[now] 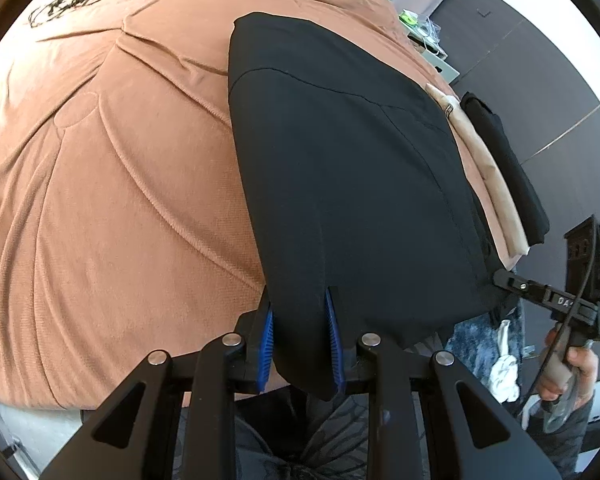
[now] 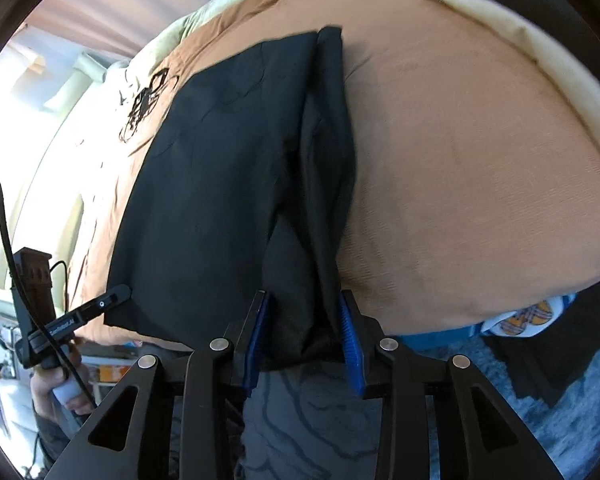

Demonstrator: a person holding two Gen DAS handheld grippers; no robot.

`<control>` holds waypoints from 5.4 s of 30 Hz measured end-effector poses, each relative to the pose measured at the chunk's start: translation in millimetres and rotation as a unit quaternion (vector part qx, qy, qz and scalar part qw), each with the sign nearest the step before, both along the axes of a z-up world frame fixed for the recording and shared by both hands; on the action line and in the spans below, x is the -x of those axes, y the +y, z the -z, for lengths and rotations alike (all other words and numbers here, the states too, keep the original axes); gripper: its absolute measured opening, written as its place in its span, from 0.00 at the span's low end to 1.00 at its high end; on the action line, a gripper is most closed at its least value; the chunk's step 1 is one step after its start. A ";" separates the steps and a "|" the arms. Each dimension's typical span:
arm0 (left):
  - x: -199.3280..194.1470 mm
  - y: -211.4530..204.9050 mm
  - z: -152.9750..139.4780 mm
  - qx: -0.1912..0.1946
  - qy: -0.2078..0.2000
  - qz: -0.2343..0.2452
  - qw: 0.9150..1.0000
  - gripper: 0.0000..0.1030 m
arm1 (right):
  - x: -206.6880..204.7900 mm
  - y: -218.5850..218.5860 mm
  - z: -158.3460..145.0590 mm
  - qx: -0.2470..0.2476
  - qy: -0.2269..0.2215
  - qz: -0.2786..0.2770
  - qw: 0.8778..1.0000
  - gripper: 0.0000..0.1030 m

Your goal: Fold large clothes

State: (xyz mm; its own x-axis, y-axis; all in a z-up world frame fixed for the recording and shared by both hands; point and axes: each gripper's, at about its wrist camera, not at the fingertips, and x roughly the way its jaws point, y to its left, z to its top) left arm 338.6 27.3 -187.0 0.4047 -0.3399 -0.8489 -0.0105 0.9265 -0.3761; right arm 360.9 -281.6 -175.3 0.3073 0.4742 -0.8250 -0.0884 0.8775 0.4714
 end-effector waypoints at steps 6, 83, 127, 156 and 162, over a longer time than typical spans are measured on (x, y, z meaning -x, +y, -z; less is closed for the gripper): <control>-2.2 -2.1 -0.7 -0.008 0.011 0.002 1.000 0.27 | 15.8 -7.1 2.1 0.007 -0.007 -0.002 1.000 0.05; -102.6 31.9 -78.4 0.155 -0.102 -0.020 0.982 0.23 | -83.9 7.0 -56.4 -0.151 -0.148 -0.062 0.976 0.14; -226.6 -335.3 -170.1 0.265 -0.110 0.201 0.937 0.22 | -71.1 -212.9 -260.2 0.120 -0.246 0.072 0.959 0.13; -323.4 -383.4 -54.6 0.133 0.004 0.189 0.973 0.42 | -34.2 -356.6 -65.7 0.115 -0.071 0.331 0.934 0.69; -334.6 -364.5 -50.1 0.139 -0.010 0.152 0.979 0.54 | -12.7 -353.7 -39.7 0.044 -0.074 0.352 0.932 0.69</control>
